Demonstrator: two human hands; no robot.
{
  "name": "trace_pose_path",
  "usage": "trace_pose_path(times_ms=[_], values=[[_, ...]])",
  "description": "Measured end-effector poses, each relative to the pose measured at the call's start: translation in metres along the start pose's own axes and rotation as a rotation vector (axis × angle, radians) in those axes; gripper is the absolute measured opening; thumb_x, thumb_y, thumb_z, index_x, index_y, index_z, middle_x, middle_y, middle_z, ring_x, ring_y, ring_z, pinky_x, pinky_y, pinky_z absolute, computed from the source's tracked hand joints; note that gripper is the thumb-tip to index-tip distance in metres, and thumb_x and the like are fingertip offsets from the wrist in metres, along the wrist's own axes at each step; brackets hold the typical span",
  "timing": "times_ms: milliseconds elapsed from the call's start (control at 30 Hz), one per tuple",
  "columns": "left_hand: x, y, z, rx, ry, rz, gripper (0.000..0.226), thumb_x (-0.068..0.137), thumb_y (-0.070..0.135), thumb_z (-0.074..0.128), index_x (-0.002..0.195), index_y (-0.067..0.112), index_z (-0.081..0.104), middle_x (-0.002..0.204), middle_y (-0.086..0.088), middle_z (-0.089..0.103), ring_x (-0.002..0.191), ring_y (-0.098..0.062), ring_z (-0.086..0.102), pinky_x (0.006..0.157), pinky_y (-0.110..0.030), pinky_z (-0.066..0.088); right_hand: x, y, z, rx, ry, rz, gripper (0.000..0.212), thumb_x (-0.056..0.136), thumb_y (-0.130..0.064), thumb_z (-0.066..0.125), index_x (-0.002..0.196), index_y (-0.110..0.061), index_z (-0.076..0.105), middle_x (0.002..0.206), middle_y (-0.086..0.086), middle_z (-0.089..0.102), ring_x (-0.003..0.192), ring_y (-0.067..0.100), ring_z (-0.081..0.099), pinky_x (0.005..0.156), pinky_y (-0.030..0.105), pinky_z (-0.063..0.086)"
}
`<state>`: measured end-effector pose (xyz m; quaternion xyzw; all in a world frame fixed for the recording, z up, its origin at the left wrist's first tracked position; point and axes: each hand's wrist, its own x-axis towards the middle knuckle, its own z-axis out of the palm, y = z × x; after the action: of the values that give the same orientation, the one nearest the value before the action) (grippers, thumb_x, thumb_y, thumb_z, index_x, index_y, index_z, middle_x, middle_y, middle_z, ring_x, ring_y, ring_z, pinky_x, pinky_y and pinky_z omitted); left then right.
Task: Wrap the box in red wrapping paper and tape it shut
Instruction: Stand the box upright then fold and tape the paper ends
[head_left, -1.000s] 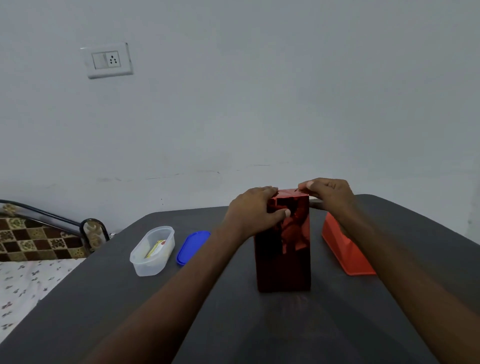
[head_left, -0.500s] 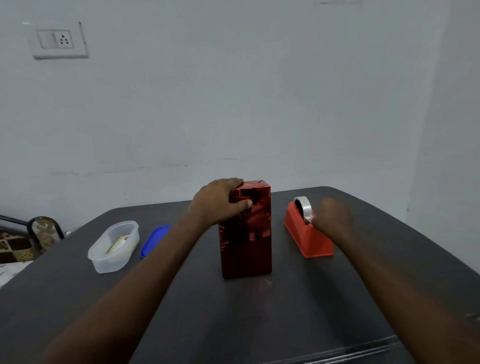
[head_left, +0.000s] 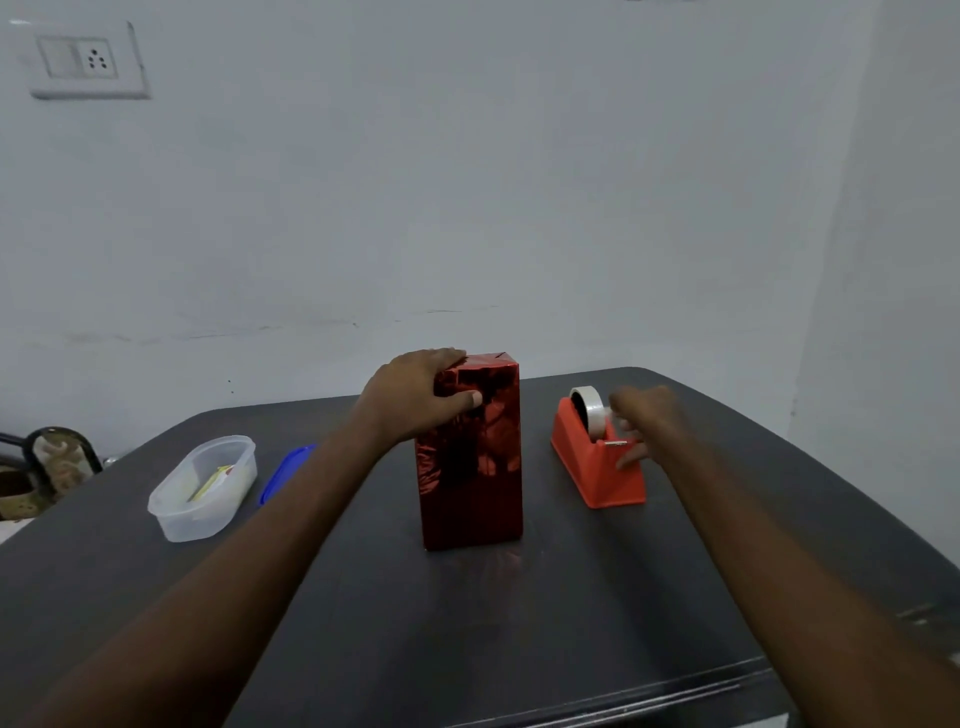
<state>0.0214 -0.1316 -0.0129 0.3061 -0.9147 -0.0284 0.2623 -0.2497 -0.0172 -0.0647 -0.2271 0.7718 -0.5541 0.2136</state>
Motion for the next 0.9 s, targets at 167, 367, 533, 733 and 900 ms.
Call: trace_pose_path(times_ms=[167,367,533,733,900], values=[[-0.002,0.001,0.000,-0.005,-0.005,0.007,0.080,0.075,0.065,0.049,0.142,0.021,0.050,0.139,0.001,0.058,0.122,-0.020,0.056,0.099,-0.038,0.046,-0.032,0.024,0.006,0.284,0.183,-0.004,0.027,0.078,-0.024,0.063,0.091,-0.002,0.067,0.091,0.012,0.069,0.067,0.032,0.071,0.064,0.049,0.063],[-0.002,0.001,-0.002,-0.008,-0.018,0.002,0.080,0.075,0.065,0.049,0.143,0.023,0.048,0.138,0.002,0.058,0.121,-0.019,0.056,0.095,-0.034,0.043,-0.033,0.080,0.020,0.212,0.298,0.015,0.027,0.084,-0.022,0.067,0.059,-0.013,0.068,0.061,0.006,0.069,0.067,0.028,0.072,0.074,0.045,0.060],[-0.002,0.002,-0.003,-0.022,-0.023,0.007,0.078,0.076,0.064,0.049,0.142,0.022,0.050,0.136,0.001,0.060,0.118,-0.019,0.058,0.095,-0.035,0.045,-0.033,0.095,0.029,0.354,0.296,0.063,0.022,0.092,-0.019,0.068,0.072,-0.010,0.068,0.068,0.008,0.068,0.056,0.016,0.060,0.066,0.034,0.055],[-0.001,-0.001,-0.001,-0.020,-0.028,-0.015,0.082,0.075,0.066,0.049,0.145,0.023,0.046,0.143,0.001,0.055,0.126,-0.020,0.054,0.103,-0.039,0.044,-0.038,0.093,0.040,0.577,0.312,0.138,0.013,0.092,-0.013,0.069,0.081,-0.005,0.069,0.074,0.006,0.069,0.058,0.013,0.057,0.055,0.024,0.050],[-0.001,-0.001,-0.001,-0.023,-0.016,-0.009,0.082,0.075,0.066,0.049,0.145,0.022,0.047,0.143,0.002,0.054,0.125,-0.019,0.054,0.101,-0.038,0.044,-0.036,0.094,0.047,0.606,0.304,0.176,0.014,0.090,-0.015,0.072,0.087,-0.001,0.071,0.073,0.008,0.069,0.058,0.014,0.059,0.057,0.026,0.050]])
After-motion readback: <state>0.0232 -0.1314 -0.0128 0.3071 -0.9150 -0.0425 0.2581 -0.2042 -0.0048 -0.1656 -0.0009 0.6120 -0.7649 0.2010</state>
